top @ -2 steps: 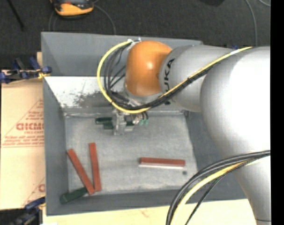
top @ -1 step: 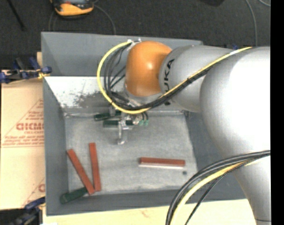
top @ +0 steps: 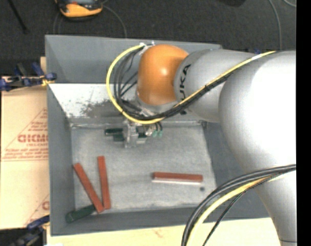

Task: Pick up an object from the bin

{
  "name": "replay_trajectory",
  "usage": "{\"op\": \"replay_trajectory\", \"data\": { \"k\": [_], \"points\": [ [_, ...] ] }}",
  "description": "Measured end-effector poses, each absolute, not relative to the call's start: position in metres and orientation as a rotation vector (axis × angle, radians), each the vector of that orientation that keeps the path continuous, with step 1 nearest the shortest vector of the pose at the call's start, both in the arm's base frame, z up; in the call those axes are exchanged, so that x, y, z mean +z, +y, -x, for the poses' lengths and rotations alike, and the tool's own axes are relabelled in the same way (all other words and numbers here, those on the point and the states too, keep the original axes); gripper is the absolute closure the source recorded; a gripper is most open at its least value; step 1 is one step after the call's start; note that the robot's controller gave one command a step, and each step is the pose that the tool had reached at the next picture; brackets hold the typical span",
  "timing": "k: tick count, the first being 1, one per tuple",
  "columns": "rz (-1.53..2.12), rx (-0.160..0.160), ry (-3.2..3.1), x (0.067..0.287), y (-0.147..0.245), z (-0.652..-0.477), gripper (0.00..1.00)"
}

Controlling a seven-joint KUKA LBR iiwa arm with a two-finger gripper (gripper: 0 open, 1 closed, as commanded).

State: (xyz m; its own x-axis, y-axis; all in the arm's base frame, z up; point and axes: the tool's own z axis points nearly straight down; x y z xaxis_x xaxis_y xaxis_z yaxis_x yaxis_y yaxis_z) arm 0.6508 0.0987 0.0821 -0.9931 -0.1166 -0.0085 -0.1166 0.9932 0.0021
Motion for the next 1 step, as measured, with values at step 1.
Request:
{"op": "replay_trajectory", "data": {
  "k": [1],
  "points": [
    [0.182,0.003,3.130,0.0810,0.0984,-0.6501,0.00]
  ]
}}
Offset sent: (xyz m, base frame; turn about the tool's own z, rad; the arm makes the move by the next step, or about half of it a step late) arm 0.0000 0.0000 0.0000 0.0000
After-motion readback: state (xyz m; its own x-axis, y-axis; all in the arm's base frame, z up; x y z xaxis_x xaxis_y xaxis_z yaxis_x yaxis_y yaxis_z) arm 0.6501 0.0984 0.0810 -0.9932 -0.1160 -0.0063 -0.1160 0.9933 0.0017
